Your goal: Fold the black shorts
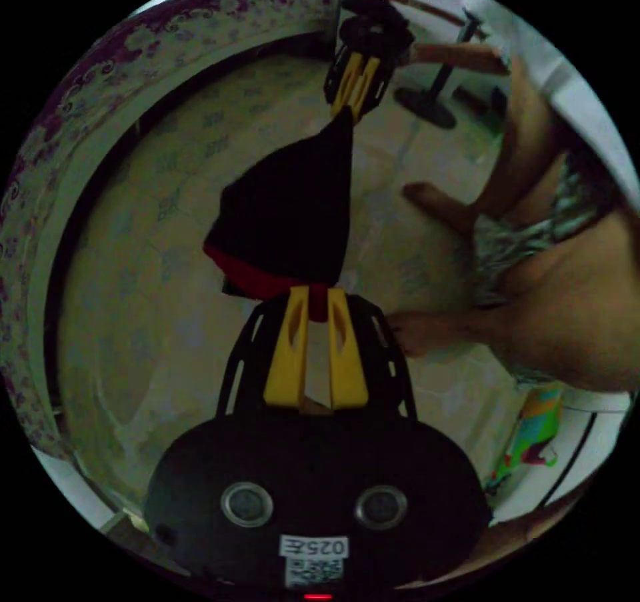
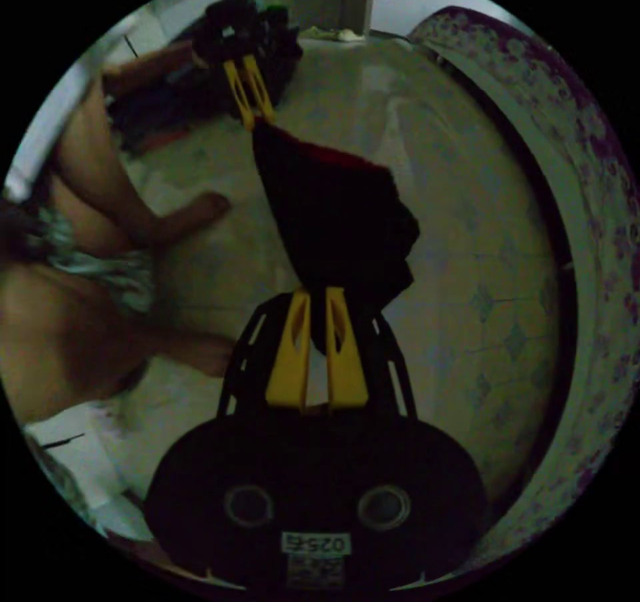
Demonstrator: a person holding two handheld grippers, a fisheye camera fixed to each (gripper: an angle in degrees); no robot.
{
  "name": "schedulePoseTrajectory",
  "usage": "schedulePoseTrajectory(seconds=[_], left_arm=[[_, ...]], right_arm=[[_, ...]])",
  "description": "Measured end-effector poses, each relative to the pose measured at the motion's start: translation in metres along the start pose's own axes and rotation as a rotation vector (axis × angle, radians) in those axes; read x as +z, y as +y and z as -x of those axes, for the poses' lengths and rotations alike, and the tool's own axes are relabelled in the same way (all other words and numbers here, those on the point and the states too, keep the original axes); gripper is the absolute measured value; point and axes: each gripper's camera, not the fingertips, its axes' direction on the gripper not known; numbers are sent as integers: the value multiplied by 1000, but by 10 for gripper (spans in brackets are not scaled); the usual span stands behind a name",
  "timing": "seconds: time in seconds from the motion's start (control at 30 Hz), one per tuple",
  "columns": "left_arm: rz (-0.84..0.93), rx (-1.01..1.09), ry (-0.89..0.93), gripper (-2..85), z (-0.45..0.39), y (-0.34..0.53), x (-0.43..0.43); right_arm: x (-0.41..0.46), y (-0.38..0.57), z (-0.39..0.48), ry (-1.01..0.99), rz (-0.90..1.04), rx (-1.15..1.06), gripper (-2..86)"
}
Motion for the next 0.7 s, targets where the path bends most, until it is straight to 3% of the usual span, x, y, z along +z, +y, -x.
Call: schedulePoseTrajectory(seconds=[0.17, 0.37, 0.57, 0.63, 0.7], left_arm=[[-115, -26, 181, 32, 79, -4, -86], [-16, -253, 641, 34, 238, -13, -32], [-18, -462, 665, 40, 394, 1, 65], [-31, -561, 739, 43, 430, 19, 82], [-72, -674, 680, 46, 462, 54, 75]], right_arm=[[-64, 7, -100, -356, -10, 17, 37], [-10, 16, -255, -756, 87, 153, 38], [81, 55, -419, -837, 62, 430, 48], [83, 75, -453, -875, -50, 489, 54], [70, 113, -483, -865, -219, 534, 87]])
